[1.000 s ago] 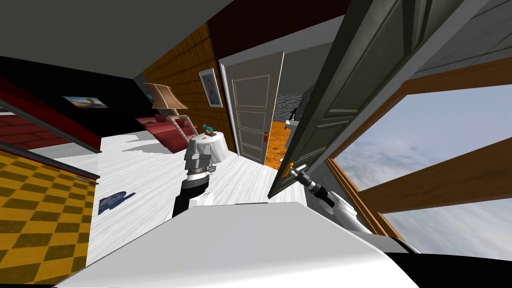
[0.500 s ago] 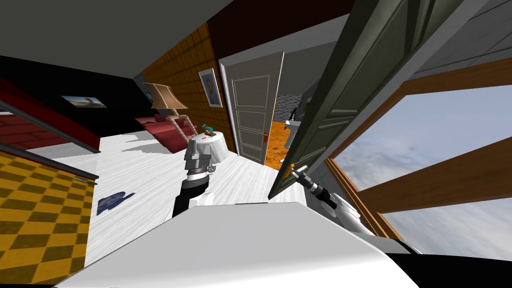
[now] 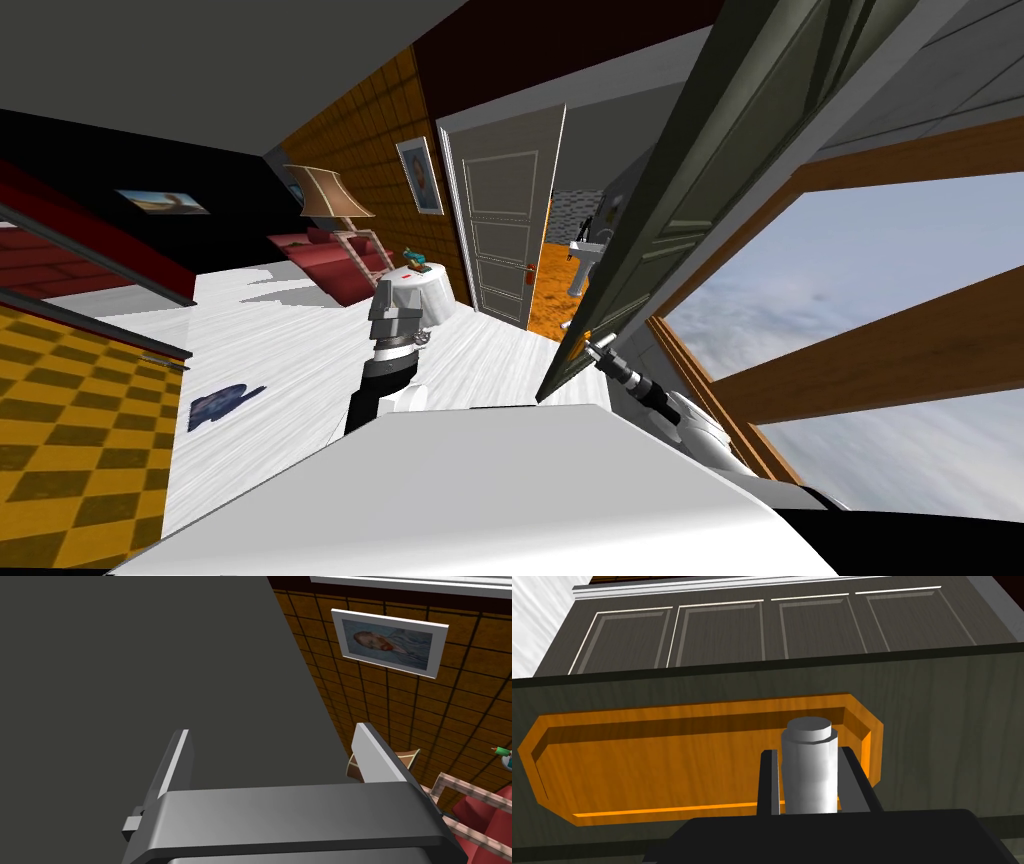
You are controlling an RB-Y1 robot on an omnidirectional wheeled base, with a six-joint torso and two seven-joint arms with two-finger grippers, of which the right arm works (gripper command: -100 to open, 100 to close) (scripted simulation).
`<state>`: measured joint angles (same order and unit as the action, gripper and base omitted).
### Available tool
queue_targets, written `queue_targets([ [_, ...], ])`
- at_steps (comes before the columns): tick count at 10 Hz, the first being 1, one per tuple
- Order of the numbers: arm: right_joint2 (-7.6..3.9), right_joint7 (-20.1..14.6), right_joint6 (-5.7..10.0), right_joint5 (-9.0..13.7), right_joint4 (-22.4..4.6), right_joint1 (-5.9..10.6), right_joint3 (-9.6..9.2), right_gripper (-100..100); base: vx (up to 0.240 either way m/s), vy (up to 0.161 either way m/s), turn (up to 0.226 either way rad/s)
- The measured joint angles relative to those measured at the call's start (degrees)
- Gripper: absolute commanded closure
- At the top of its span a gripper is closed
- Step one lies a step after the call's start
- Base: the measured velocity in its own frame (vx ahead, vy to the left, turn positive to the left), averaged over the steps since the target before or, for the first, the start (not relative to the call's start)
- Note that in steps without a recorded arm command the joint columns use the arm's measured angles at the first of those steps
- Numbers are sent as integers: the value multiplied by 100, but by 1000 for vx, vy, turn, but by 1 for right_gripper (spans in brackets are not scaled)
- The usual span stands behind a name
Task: Pull the door open
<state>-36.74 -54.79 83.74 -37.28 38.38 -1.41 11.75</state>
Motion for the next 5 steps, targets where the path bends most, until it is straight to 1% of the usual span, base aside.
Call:
queue_targets([
  [1,-22,7,125,-39,-88,-5,18,100,-4,-85,-34],
  [3,-67,0,377,-123,-182,-115,57,100,-39,-136,-66],
  [4,-95,11,486,-157,-245,-166,82,100,-42,-136,-60],
  [5,-135,16,561,-176,-311,-189,102,100,-89,-119,-23],
])
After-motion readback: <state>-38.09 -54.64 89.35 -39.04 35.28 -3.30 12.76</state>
